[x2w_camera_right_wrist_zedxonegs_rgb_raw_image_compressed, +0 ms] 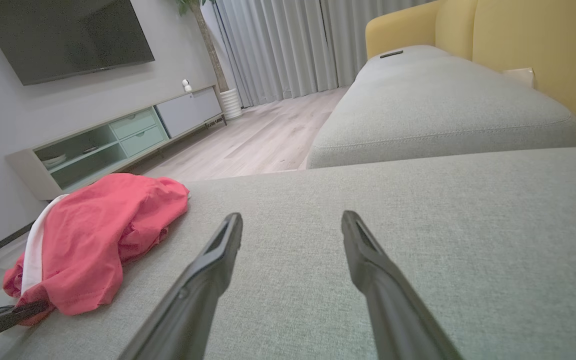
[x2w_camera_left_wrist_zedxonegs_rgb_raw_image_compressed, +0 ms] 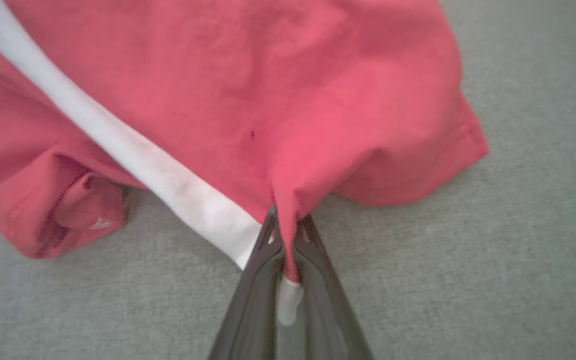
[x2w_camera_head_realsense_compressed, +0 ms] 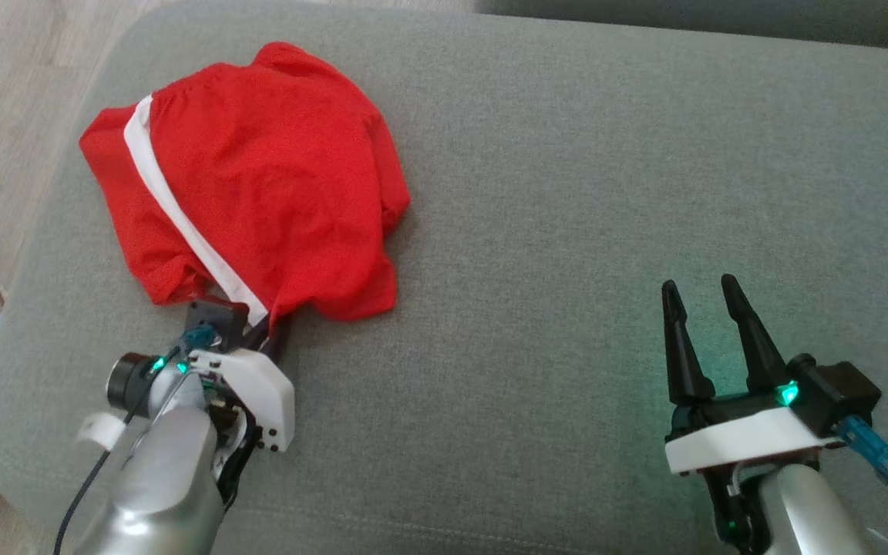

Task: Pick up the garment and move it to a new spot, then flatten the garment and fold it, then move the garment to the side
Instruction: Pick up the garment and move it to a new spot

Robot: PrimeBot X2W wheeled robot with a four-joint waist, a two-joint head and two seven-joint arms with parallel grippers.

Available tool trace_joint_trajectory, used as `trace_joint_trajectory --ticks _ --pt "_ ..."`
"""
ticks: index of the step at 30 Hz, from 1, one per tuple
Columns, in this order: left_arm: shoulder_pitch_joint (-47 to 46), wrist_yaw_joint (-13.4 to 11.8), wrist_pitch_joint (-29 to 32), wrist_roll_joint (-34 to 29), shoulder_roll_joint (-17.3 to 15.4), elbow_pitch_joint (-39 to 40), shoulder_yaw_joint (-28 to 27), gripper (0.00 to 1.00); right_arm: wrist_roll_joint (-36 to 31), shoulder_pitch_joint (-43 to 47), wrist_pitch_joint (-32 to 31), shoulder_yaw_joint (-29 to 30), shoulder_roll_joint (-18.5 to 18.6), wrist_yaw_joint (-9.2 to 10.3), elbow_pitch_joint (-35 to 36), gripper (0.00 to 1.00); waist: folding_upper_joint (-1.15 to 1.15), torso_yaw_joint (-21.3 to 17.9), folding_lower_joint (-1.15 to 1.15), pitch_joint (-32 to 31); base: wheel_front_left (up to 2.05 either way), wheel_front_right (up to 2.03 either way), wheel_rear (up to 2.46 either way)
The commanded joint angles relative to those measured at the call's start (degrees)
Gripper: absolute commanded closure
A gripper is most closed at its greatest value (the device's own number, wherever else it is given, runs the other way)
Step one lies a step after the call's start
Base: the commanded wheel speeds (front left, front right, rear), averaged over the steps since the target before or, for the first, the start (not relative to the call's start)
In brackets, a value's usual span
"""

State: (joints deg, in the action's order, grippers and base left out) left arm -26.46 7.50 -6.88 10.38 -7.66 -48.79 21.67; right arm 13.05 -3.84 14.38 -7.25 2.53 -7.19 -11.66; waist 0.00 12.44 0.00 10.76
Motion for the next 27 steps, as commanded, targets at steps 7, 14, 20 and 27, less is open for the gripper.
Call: trace_joint_trajectory --ticks 7,14,20,27 --pt "-2.9 0.0 -6.7 2.7 -2.1 3.8 -1.7 1.00 1.0 -1.5 0.6 -1.6 0.3 -0.30 1.3 0.00 0.00 -1.0 0.00 -3.4 0.00 0.00 0.00" --pt "-0.1 0.0 -8.1 5.5 -1.4 17.8 -1.4 1.00 2.5 0.2 0.6 -1.2 0.3 -0.30 1.2 0.00 0.00 -3.7 0.00 -8.3 0.00 0.00 0.00" --pt "1.5 -0.4 -7.6 5.7 0.9 24.4 0.4 1.00 2.8 0.4 0.6 -1.6 0.3 -0.30 1.6 0.00 0.00 -7.6 0.00 -9.2 0.00 0.00 0.00" --pt "-1.5 -1.5 -5.8 6.8 3.7 27.4 3.4 1.00 3.3 -0.9 0.6 -2.5 0.3 -0.30 2.2 0.00 0.00 -14.7 0.00 -7.7 0.00 0.00 0.00"
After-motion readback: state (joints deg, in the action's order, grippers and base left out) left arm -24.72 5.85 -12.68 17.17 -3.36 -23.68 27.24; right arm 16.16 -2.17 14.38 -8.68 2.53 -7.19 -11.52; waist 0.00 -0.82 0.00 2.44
